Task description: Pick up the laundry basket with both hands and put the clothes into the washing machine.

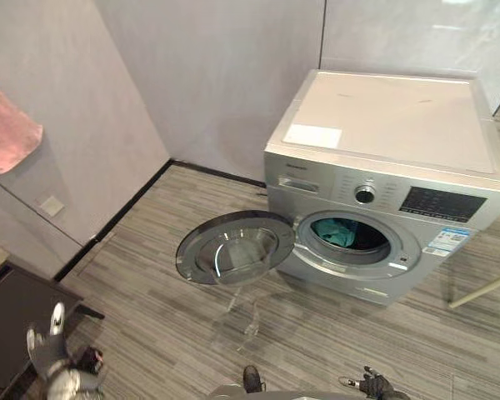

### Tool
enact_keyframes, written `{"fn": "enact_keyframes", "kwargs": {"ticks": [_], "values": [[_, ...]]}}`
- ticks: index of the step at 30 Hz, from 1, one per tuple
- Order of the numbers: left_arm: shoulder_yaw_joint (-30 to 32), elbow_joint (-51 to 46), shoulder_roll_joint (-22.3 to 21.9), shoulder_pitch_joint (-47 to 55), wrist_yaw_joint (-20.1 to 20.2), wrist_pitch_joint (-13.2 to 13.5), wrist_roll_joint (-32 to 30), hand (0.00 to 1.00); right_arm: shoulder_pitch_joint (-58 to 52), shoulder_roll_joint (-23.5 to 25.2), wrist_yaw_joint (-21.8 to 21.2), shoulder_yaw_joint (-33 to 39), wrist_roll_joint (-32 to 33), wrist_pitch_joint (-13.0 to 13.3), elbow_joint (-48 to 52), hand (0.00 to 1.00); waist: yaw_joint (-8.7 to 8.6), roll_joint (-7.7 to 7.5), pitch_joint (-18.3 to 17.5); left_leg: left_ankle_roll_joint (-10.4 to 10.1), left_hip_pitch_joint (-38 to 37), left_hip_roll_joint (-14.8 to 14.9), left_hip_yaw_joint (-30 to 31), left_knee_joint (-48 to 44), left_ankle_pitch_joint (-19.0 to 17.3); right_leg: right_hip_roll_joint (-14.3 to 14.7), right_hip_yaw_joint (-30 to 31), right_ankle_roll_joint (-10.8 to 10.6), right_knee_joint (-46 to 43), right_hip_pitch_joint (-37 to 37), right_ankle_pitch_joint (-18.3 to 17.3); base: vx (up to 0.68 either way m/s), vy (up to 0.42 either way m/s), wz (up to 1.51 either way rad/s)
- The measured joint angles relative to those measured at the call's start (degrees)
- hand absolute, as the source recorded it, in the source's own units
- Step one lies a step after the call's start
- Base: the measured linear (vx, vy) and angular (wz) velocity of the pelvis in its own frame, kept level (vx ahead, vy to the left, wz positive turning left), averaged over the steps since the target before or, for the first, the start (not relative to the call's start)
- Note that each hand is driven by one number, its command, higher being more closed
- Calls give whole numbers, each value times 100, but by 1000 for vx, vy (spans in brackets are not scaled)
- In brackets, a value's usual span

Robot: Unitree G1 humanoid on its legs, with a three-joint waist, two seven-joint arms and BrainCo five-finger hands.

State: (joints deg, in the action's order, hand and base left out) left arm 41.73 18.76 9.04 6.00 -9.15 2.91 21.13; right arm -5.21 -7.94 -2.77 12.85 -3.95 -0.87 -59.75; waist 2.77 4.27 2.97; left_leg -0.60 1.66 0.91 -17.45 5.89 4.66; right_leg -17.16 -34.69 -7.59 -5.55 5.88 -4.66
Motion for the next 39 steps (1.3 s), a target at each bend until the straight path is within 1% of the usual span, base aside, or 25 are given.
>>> {"fn": "enact_keyframes", "kwargs": {"ticks": [1, 2, 3, 4, 6, 7, 8, 10, 12, 14, 16, 18, 19, 22, 23, 28, 30, 31, 32, 34, 35, 36, 37, 38, 39], "values": [[-99, 15, 275, -144, 42, -22, -198, 0, 37, 3, -3, -171, -6, -25, 46, 0, -58, -30, 31, -16, 8, -13, -83, 0, 11, -11, 74, 8, 21, -27, 7, -17, 64, -7], [-176, 57, 469, -310, 54, -24, -326, 0, 68, 1, -10, -298, -16, -25, 90, 0, -57, -34, 67, -17, 10, -10, -134, 0, 12, -13, 115, 5, 23, -56, 6, -19, 62, -21], [-348, 216, 721, -613, 67, -30, -534, 0, 132, 3, -48, -504, -21, -24, 147, 0, -61, -83, 96, -64, 109, 1, -196, -2, 53, -15, 222, -9, 1, -219, 40, -20, 39, -23], [-452, 277, 840, -769, 78, -52, -659, 0, 157, 4, -81, -606, -29, -21, 219, 0, -65, -90, 115, -74, 195, 12, -233, -2, 80, -21, 253, -10, -36, -331, 69, -31, 15, -21], [-1107, 682, 1331, -1675, 163, -137, -1142, 0, 397, 3, -108, -965, -71, -10, 557, 0, -101, -142, 430, -58, 630, 100, -360, -4, 209, -10, 370, 14, -232, -884, 149, -57, -10, -21], [-1251, 788, 1407, -1906, 167, -156, -1246, 0, 461, 13, -109, -1020, -71, -8, 676, 0, -114, -171, 508, -92, 752, 118, -398, -5, 243, -9, 398, 17, -287, -1025, 171, -49, -27, -23], [-1512, 1028, 1525, -2351, 182, -180, -1351, 0, 573, 20, -105, -1160, -69, 6, 903, 0, -176, -225, 670, -49, 962, 155, -460, -13, 317, -4, 493, -17, -375, -1293, 197, -13, -24, -21], [-1795, 1376, 1561, -2945, 239, -237, -1438, 0, 633, 54, -97, -1234, -63, 57, 1199, 0, -190, -314, 832, 16, 1180, 193, -561, -38, 406, -13, 567, -23, -504, -1616, 212, 15, -23, -23], [-2238, 1936, 1552, -3777, 306, -278, -1537, 0, 637, 96, -92, -1412, -48, 74, 1481, 0, -216, -538, 1004, 19, 1408, 223, -709, -44, 508, -74, 702, -42, -685, -2013, 225, 97, -35, -27], [-2421, 2315, 1528, -4361, 306, -329, -1564, 0, 637, 94, -79, -1497, -10, 73, 1629, 0, -221, -665, 1132, 4, 1490, 250, -867, -45, 525, -76, 830, -34, -768, -2213, 219, 109, -32, -29], [-2451, 2598, 1525, -4899, 275, -385, -1699, 0, 633, 90, -16, -1541, 8, 77, 1787, 0, -225, -733, 1235, -1, 1590, 291, -974, -45, 528, -55, 899, -17, -822, -2371, 210, 108, -37, -22], [-2477, 2795, 1562, -5486, 263, -388, -1799, 0, 653, 100, 47, -1569, 34, 85, 1921, 0, -211, -789, 1379, -91, 1693, 335, -1033, -45, 589, -24, 909, -10, -844, -2489, 207, 112, -55, -7], [-2544, 3006, 1658, -5895, 265, -387, -1837, 0, 673, 132, 74, -1568, 124, 88, 2023, 0, -200, -828, 1448, -105, 1805, 410, -1121, -45, 599, 40, 911, -6, -847, -2602, 206, 86, -61, -5], [-2506, 3210, 1851, -6366, 231, -389, -1860, 0, 735, 179, 151, -1558, 186, 102, 2131, 0, -196, -934, 1556, -107, 1963, 524, -1193, -45, 600, 147, 945, 30, -857, -2790, 186, 87, -73, -12], [-2460, 3261, 1877, -6416, 231, -382, -1863, 0, 737, 179, 151, -1548, 187, 102, 2141, 0, -193, -953, 1574, -107, 1971, 532, -1217, -45, 600, 154, 953, 34, -858, -2809, 184, 94, -48, -9], [-1626, 3633, 1943, -6559, 332, -503, -2248, 0, 735, 189, 143, -1451, 237, 96, 2383, 0, -201, -959, 1610, -109, 1970, 657, -1395, -45, 598, 273, 978, 113, -844, -2829, 238, 112, -42, -8], [-1236, 3752, 1957, -6374, 572, -524, -2414, 0, 765, 192, 129, -1445, 236, 88, 2535, 0, -200, -959, 1609, -109, 1918, 704, -1534, -46, 598, 315, 1007, 154, -846, -2821, 268, 123, -44, -17], [-935, 3750, 1921, -6173, 871, -545, -2462, 0, 766, 190, 124, -1441, 236, 83, 2652, 0, -195, -960, 1608, -110, 1812, 710, -1648, -46, 597, 320, 1091, 159, -850, -2779, 271, 112, -36, -24], [-860, 3749, 1917, -6042, 967, -561, -2469, 0, 769, 191, 124, -1441, 236, 79, 2706, 0, -180, -958, 1607, -111, 1748, 710, -1721, -46, 596, 321, 1147, 159, -849, -2750, 271, 143, -48, -34], [-574, 3733, 1822, -5418, 1450, -632, -2675, 0, 778, 200, 16, -1454, 223, 67, 2936, 0, -189, -907, 1568, -146, 1468, 712, -1962, -46, 567, 325, 1227, 158, -825, -2582, 271, 156, -60, -35], [-579, 3731, 1798, -5267, 1571, -649, -2732, 0, 782, 194, -4, -1454, 218, 63, 2960, 0, -176, -885, 1552, -171, 1389, 721, -2009, -46, 546, 336, 1268, 158, -823, -2540, 271, 175, -72, -30], [-581, 3730, 1707, -4966, 1815, -697, -2860, 0, 760, 197, -98, -1457, 154, 53, 2977, 0, -197, -828, 1402, -173, 1324, 724, -2096, -47, 542, 340, 1289, 158, -815, -2508, 271, 203, -80, -27], [-630, 3760, 1570, -4687, 1928, -761, -2990, 0, 717, 199, -139, -1463, 127, 46, 2976, 0, -180, -790, 1268, -170, 1209, 723, -2197, -47, 536, 347, 1304, 158, -777, -2408, 271, 169, -66, -22], [-653, 3773, 1516, -4554, 1952, -779, -3095, 0, 716, 205, -162, -1481, 99, 41, 2968, 0, -182, -779, 1261, -165, 1079, 722, -2251, -47, 530, 355, 1320, 158, -727, -2279, 272, 174, -74, -27], [-770, 3807, 1426, -4234, 1988, -820, -3279, 0, 688, 223, -262, -1545, 7, 39, 2967, 0, -195, -757, 1164, -184, 826, 740, -2349, -48, 469, 404, 1390, 158, -636, -2048, 271, 156, -85, -42]]}}
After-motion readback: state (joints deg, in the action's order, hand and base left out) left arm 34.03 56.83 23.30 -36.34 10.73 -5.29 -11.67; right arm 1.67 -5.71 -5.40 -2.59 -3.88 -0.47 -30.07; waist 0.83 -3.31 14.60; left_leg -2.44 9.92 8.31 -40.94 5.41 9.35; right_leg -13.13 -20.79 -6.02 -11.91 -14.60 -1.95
